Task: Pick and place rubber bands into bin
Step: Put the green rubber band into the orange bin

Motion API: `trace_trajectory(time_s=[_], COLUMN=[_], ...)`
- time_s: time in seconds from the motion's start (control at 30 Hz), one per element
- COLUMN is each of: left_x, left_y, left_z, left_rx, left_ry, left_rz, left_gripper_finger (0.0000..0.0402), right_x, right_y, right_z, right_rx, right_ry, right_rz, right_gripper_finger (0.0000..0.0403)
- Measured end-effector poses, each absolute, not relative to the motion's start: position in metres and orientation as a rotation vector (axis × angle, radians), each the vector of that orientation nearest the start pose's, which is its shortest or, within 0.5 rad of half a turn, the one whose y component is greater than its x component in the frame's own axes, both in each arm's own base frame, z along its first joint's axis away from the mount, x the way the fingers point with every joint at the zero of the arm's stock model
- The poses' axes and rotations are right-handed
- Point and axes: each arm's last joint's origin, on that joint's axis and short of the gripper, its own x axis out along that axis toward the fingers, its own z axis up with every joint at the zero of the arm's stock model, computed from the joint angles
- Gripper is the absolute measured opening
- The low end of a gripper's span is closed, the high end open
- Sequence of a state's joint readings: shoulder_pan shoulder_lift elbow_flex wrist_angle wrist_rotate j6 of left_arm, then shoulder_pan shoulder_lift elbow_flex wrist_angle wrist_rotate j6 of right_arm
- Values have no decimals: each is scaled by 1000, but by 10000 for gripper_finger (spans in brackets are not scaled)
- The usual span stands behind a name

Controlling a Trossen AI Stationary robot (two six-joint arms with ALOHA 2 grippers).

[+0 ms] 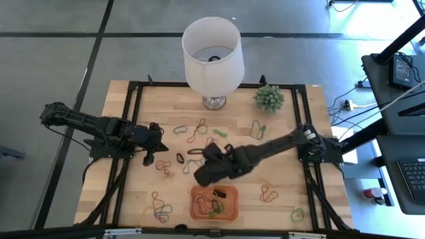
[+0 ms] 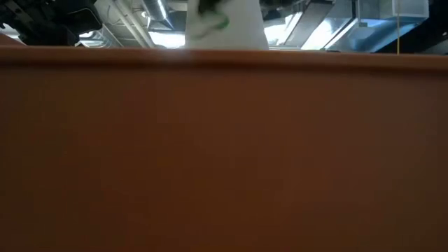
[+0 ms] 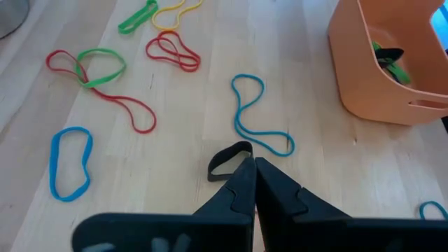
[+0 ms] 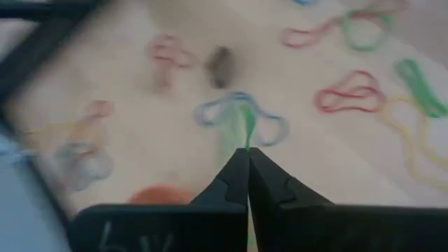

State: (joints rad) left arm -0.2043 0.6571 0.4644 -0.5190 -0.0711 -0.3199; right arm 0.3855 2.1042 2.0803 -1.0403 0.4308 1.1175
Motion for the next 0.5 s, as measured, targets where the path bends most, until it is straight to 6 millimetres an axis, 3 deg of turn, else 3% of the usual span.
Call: trace_trajectory(time_s=[0.1,0.27,0.37,0.5], left_x=[134,134,134,134], left_y=[-26,-26,-26,-26], left_z=[214,214,214,214], left_rx=[-208,-208,-196,-180], left_ry=[718,718,718,718], left_rz=[-14,-14,-19,-25], left_gripper_finger=[2,2,2,2], right_x=[409,388,381,383], right_y=[182,227,250,272], right_z=[322,331,322,293], right_rx=[616,657,683,727], right_ry=[776,765,779,814], right_rz=[-475,-371,-353,-390], right_gripper_finger=[0,0,0,0])
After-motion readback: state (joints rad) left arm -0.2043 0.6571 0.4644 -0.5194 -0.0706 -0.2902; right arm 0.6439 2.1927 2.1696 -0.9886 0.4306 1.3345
